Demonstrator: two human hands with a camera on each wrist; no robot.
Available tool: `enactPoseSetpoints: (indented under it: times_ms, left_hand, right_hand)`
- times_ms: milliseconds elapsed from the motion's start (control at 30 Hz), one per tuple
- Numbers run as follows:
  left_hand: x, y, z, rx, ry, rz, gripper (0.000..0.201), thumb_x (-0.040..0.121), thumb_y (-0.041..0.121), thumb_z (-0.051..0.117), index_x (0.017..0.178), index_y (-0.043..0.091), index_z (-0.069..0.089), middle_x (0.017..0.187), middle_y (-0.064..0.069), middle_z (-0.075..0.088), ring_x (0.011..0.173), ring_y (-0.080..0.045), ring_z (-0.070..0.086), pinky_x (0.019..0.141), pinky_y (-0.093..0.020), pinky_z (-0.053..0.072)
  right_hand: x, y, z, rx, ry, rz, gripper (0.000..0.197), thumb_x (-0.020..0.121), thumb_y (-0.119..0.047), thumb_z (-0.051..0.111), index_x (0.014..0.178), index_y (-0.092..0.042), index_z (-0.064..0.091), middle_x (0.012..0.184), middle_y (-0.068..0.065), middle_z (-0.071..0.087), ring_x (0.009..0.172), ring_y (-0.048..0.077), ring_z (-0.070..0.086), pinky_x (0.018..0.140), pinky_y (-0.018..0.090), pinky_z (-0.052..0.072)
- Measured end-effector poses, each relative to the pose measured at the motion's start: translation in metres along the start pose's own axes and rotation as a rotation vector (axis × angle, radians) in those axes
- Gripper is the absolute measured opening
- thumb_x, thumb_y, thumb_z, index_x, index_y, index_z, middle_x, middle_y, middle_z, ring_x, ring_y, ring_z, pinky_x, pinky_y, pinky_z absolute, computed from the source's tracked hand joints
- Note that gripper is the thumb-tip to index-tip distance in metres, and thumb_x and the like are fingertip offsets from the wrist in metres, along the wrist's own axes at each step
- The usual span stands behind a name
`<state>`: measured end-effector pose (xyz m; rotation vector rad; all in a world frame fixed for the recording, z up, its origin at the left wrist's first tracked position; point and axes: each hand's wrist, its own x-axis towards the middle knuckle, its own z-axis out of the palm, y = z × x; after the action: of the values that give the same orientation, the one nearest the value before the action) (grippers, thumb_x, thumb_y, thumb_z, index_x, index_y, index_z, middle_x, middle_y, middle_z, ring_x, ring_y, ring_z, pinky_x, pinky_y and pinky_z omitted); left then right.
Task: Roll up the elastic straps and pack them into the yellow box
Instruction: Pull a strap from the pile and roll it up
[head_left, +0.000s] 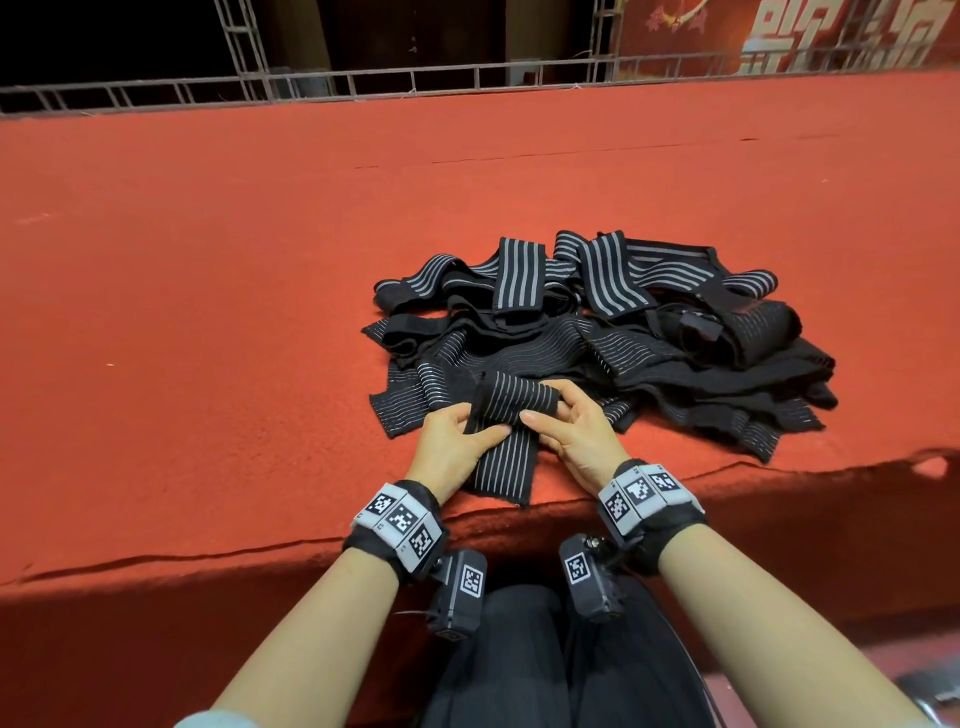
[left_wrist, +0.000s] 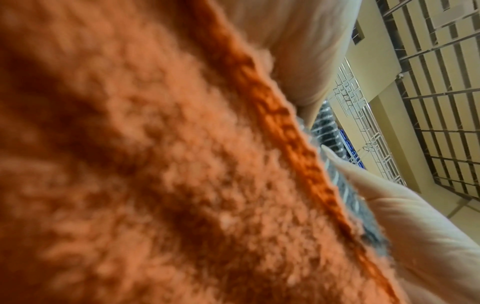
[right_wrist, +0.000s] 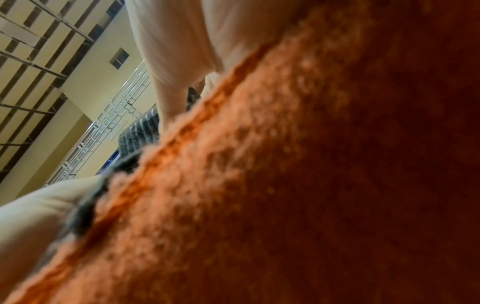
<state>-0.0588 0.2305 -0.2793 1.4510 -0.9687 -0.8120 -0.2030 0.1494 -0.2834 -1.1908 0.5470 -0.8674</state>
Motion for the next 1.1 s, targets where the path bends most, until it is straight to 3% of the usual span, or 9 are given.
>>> enactPoseSetpoints:
  times_ms: [100,300,467,567,667,833,933,1033,1100]
  left_hand:
    - [0.000,0.000,-0.001,0.017,0.000,-0.001,0.014,0.082,0.008,0.073,0.094,0.002,0.068,0.091,-0.013,0.074,0.082,-0.018,0.070,0.081,-0.034,0.055]
    - [-0.001,0.004,-0.002,-0.064,-0.102,-0.014,0.034,0.087,0.031,0.067,0.104,0.002,0.067,0.101,-0.015,0.072,0.089,-0.014,0.065,0.085,-0.032,0.051]
    - [0.000,0.010,0.002,-0.005,-0.091,-0.065,0.062,0.084,0.064,0.054,0.099,0.006,0.070,0.093,-0.007,0.073,0.084,-0.009,0.063,0.081,-0.026,0.049]
    - [0.001,0.014,0.006,-0.024,-0.004,-0.075,0.036,0.094,0.039,0.054,0.091,0.007,0.068,0.086,-0.001,0.067,0.081,-0.009,0.058,0.074,-0.019,0.045]
    - [0.000,0.016,0.007,-0.050,0.039,-0.068,0.016,0.095,0.017,0.048,0.090,0.010,0.062,0.088,-0.002,0.063,0.086,-0.012,0.056,0.079,-0.025,0.043]
    - [-0.001,0.014,0.003,-0.163,0.070,-0.136,0.051,0.074,0.035,0.051,0.120,0.013,0.052,0.110,0.000,0.062,0.108,-0.016,0.057,0.100,-0.038,0.043]
    - [0.002,0.013,0.001,-0.191,0.062,-0.185,0.046,0.068,0.035,0.052,0.111,0.020,0.046,0.107,0.000,0.059,0.106,-0.017,0.056,0.098,-0.042,0.044]
    - [0.000,0.015,0.000,-0.201,0.037,-0.199,0.043,0.067,0.030,0.052,0.108,0.020,0.045,0.109,-0.005,0.057,0.105,-0.018,0.055,0.095,-0.041,0.045]
    - [0.000,0.017,0.000,-0.192,0.030,-0.198,0.046,0.069,0.026,0.051,0.114,0.019,0.046,0.111,-0.008,0.059,0.104,-0.020,0.057,0.096,-0.045,0.047]
  right_hand:
    - [0.001,0.002,0.000,-0.082,0.044,-0.023,0.033,0.083,0.009,0.064,0.101,-0.017,0.055,0.090,0.005,0.064,0.074,0.008,0.063,0.060,0.018,0.051]
    - [0.001,0.005,-0.002,-0.236,0.085,-0.103,0.039,0.077,0.011,0.069,0.093,-0.022,0.056,0.086,0.004,0.061,0.076,0.014,0.059,0.059,0.015,0.048]
    - [-0.003,0.001,-0.001,-0.323,0.030,-0.190,0.042,0.073,0.014,0.071,0.095,-0.020,0.062,0.089,0.000,0.062,0.081,0.004,0.058,0.077,0.016,0.047]
    - [-0.005,-0.004,0.003,-0.367,-0.026,-0.195,0.050,0.071,0.020,0.066,0.107,-0.014,0.066,0.102,-0.002,0.068,0.092,-0.002,0.062,0.087,0.013,0.044]
    - [-0.001,-0.001,0.002,-0.315,-0.047,-0.081,0.060,0.074,0.016,0.059,0.120,-0.022,0.062,0.108,-0.003,0.066,0.096,0.002,0.060,0.087,0.019,0.047]
    - [0.005,0.004,0.003,-0.083,0.019,0.078,0.035,0.093,-0.024,0.056,0.128,-0.019,0.057,0.112,0.006,0.066,0.091,0.017,0.062,0.077,0.030,0.052]
    - [0.007,0.007,0.003,-0.239,0.055,0.055,0.050,0.085,-0.053,0.056,0.123,-0.020,0.063,0.100,0.003,0.067,0.086,0.019,0.057,0.076,0.033,0.049]
    - [0.007,0.008,0.001,-0.277,0.069,0.034,0.044,0.093,-0.038,0.059,0.130,-0.014,0.059,0.084,-0.013,0.061,0.071,0.003,0.055,0.062,0.019,0.046]
    - [0.006,0.008,0.000,-0.255,0.045,0.031,0.037,0.097,-0.020,0.056,0.132,-0.010,0.055,0.089,-0.009,0.065,0.072,0.001,0.058,0.060,0.017,0.048]
